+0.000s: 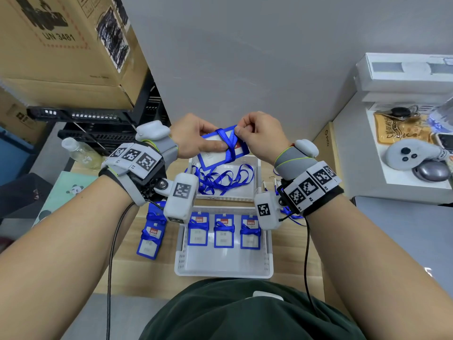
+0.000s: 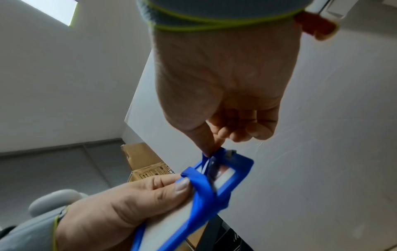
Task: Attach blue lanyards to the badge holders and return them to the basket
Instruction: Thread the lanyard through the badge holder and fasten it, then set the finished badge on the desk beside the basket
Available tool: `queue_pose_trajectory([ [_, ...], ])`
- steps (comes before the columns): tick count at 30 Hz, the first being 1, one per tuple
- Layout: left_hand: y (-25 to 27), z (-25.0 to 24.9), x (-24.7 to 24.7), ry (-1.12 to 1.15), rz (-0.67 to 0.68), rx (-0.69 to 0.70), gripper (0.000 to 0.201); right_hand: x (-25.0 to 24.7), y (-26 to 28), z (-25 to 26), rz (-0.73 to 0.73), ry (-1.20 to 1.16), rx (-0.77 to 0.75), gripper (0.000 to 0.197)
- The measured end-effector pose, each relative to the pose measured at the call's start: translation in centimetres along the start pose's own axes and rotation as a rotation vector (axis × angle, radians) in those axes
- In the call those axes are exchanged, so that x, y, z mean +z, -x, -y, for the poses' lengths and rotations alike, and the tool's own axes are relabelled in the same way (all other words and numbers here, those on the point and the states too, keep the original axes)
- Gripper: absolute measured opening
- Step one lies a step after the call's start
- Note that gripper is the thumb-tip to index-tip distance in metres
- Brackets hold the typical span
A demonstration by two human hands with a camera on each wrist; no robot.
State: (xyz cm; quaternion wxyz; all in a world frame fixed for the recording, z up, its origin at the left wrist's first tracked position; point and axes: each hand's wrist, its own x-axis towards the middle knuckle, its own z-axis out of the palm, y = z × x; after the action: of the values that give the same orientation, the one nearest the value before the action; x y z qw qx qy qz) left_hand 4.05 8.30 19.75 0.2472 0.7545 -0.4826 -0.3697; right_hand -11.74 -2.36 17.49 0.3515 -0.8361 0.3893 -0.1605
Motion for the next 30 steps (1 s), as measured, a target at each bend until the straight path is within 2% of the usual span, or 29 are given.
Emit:
queue_pose_trajectory([
  [7, -0.4, 1.2, 0.6, 0.063, 0.091, 0.009, 0.022, 0.5, -0.3, -0.2, -0.067, -0.071, 0.017, 0.011],
  [12, -0.3, 2.1, 1.2, 0.186, -0.062, -0.009, 0.02, 0.4, -0.7, -0.2, -0.108, -0.268, 0.01, 0.01],
  [17, 0.7, 2.9, 1.2, 0.276, -0.099, -0.022, 0.018, 1.0, -0.6, 0.2, 0.058, -0.284, 0.002, 0.039],
  [20, 1.2, 3.5, 1.0, 0.296, -0.092, -0.021, 0.016, 2.3, -0.7, 0.7, 0.099, -0.243, -0.004, 0.05],
  [21, 1.4, 3.9, 0.8, 0.294, -0.093, -0.024, 0.016, 2.9, -0.8, 1.1, 0.104, -0.206, -0.001, 0.048],
  [25, 2.4, 5.9, 0.3, 0.207, -0.103, -0.036, 0.018, 4.9, -1.0, 2.1, 0.139, -0.138, 0.027, 0.019],
  [30, 3.9, 10.2, -0.1, 0.211, -0.13, -0.131, 0.007, 9.4, -1.5, 3.0, 0.239, -0.126, 0.07, 0.012],
])
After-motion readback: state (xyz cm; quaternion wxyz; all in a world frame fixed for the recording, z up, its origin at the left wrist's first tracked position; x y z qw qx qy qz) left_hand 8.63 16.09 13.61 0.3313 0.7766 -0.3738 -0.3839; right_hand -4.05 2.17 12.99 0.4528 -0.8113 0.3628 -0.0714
